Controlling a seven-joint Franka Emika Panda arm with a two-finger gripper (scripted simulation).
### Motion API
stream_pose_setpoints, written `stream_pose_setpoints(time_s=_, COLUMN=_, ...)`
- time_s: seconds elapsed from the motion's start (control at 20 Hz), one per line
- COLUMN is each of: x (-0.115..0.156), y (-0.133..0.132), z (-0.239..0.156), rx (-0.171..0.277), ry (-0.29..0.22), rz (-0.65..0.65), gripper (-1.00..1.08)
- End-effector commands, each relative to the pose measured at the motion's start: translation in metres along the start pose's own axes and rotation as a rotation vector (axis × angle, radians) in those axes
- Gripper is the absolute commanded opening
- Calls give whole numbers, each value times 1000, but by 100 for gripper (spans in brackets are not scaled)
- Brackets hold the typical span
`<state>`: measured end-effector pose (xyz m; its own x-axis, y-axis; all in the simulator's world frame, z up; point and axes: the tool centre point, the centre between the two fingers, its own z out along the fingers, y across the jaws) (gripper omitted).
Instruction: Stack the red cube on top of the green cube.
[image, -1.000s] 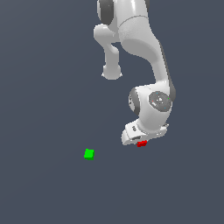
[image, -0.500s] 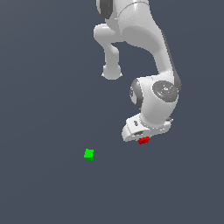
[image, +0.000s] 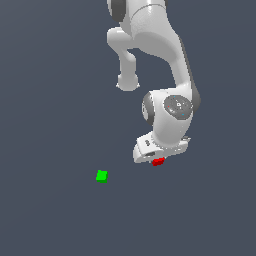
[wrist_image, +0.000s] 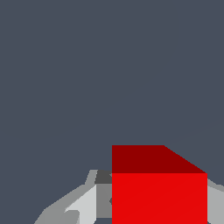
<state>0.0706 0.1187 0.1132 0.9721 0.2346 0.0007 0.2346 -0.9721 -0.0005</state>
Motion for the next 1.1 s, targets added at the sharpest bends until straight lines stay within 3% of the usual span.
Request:
stream_pose_setpoints(time_s=0.0, x=-2, y=19, z=4, rx=-1, ry=0, rz=2, gripper=-100)
stream_pose_setpoints(time_s=0.7, x=-13, y=174, z=39, rx=-1, ry=0, rz=2, gripper=-100)
stream_pose_setpoints(time_s=1.05, x=-14, y=223, z=50, rx=-1, ry=-1, rz=2, gripper=-100)
